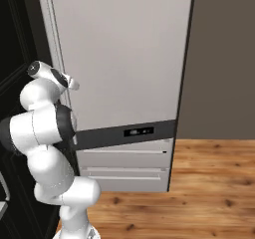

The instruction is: Move the hot dog bun to the plate on the dining table and place the condiment next to that plate. Then navigate to the fridge and take the sausage and place it on the plate as well.

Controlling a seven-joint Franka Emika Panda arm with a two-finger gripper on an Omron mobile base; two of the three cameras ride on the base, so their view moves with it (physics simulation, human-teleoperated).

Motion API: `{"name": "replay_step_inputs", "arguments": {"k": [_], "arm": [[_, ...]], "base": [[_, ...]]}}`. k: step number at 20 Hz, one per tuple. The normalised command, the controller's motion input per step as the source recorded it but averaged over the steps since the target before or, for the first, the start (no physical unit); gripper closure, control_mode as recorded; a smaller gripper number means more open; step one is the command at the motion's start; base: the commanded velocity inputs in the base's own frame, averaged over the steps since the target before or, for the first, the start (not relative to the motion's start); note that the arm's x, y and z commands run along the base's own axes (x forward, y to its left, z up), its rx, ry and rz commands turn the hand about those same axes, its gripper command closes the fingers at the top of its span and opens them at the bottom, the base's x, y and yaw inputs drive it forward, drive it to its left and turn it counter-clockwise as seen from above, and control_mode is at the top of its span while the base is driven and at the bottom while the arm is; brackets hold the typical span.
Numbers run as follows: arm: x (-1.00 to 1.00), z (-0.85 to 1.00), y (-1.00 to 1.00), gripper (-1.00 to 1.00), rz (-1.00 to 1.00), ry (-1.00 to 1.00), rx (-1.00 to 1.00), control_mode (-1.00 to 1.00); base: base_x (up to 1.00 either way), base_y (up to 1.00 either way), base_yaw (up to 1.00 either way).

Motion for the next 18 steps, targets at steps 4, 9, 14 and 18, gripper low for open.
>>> {"name": "replay_step_inputs", "arguments": {"k": [4,9,14,18], "arm": [[-1.0,0.16,-1.0,1.0,0.0,0.0,0.0,-1.0],[-1.0,0.18,-1.0,1.0,0.02,0.0,0.0,-1.0],[-1.0,0.19,-1.0,1.0,0.0,0.0,0.0,-1.0],[-1.0,0.13,-1.0,1.0,0.0,0.0,0.03,-1.0]], "base": [[0.0,0.0,0.0],[0.0,0.0,0.0],[0.0,0.0,0.0],[0.0,0.0,0.0]]}}
